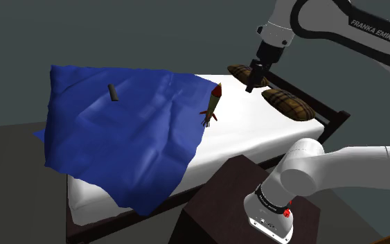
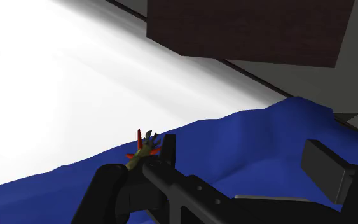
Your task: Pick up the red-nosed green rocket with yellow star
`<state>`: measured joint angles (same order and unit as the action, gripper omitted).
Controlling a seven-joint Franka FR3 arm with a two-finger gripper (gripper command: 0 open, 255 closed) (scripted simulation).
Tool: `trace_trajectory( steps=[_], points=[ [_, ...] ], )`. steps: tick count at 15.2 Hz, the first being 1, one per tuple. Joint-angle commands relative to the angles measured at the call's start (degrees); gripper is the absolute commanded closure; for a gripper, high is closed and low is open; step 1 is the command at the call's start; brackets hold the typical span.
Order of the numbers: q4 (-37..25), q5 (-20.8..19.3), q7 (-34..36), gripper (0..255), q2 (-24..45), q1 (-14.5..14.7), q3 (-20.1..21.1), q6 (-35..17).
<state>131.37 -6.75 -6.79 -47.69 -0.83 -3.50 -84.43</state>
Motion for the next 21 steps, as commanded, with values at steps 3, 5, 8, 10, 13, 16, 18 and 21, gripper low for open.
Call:
trace_trajectory(
  steps=[3, 5, 8, 10, 13, 16, 18, 21],
  points=[
    [-1.94, -1.23, -1.32, 0, 5.21, -0.13, -1.04, -1.08],
    [-4.13, -2.35, -2.62, 0, 10.46, -0.26, -2.02, -1.98],
    [-7.87, -3.84, -4.55, 0, 18.4, -0.47, -3.38, -2.99],
    [-10.66, -4.7, -5.83, 0, 23.72, -0.63, -4.21, -3.43],
    [-15.3, -5.82, -7.77, 0, 31.75, -0.97, -5.29, -3.74],
    [-20.49, -6.75, -9.73, 0, 39.82, -1.43, -6.2, -3.6],
    [-24.28, -7.3, -11.04, 0, 45.25, -1.79, -6.72, -3.24],
    [-30.5, -8.05, -13.02, 0, 53.47, -2.46, -7.37, -2.32]
  ],
)
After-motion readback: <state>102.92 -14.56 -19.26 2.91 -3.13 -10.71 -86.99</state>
